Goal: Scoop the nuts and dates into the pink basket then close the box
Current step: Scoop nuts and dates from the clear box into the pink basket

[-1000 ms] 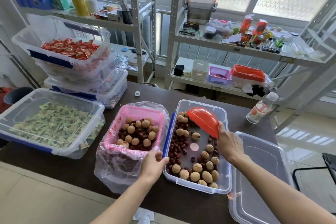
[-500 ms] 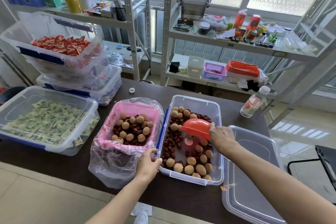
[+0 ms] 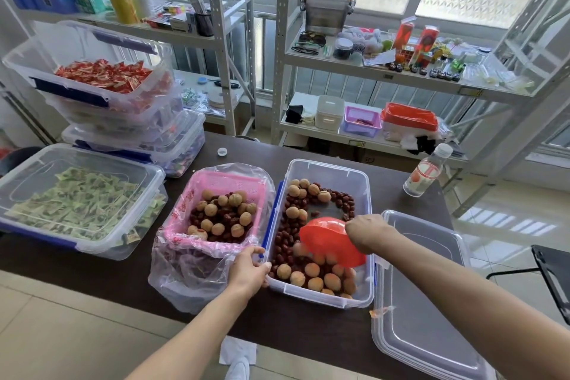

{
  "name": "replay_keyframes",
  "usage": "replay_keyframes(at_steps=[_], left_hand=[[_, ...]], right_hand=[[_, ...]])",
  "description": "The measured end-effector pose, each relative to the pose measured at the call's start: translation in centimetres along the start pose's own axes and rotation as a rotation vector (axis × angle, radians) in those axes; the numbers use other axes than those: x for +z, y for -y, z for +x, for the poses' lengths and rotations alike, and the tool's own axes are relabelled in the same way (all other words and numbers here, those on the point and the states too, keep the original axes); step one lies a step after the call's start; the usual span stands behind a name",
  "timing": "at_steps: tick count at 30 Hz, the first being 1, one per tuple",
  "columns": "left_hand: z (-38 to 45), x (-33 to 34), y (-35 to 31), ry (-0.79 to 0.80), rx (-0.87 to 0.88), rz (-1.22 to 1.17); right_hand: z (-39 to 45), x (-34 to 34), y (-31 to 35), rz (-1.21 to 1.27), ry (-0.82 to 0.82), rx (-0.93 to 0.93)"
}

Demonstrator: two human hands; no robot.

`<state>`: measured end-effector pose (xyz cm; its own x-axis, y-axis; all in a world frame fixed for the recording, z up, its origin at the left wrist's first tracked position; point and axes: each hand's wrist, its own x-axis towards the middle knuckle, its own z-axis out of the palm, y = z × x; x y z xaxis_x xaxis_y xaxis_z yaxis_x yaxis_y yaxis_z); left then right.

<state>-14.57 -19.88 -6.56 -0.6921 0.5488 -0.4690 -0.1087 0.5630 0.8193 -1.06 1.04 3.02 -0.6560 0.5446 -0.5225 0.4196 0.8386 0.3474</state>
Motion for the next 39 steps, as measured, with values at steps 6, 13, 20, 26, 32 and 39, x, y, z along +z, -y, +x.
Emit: replay_keyframes(at_steps=[6, 13, 20, 26, 32, 39], left_hand=[[0.0, 0.1, -0.1, -0.02, 0.006, 0.005], [0.2, 0.2, -0.1, -0.024, 0.013, 0.027], [0.3, 0.2, 0.1, -0.024, 0.026, 0.037], [0.3, 0.1, 0.2, -0.012, 0.033, 0.023], [0.5, 0.0, 0.3, -0.002, 0.023, 0.011], [0.3, -0.1, 0.3, 0.02, 0.014, -0.024]], right_hand=[[-1.1, 1.0, 0.4, 0.329, 0.311, -0.016], [-0.6, 3.0, 0.3, 0.693, 0.419, 0.01], [-0.3, 4.1, 2.0, 1.033, 0.415, 0.093], [-0.1, 6.6, 2.7, 1.434, 0.509, 0.191], [-0.2, 7.9, 3.0, 1.696, 0.557, 0.238], [-0.4, 7.7, 3.9, 1.947, 0.666, 0.21]])
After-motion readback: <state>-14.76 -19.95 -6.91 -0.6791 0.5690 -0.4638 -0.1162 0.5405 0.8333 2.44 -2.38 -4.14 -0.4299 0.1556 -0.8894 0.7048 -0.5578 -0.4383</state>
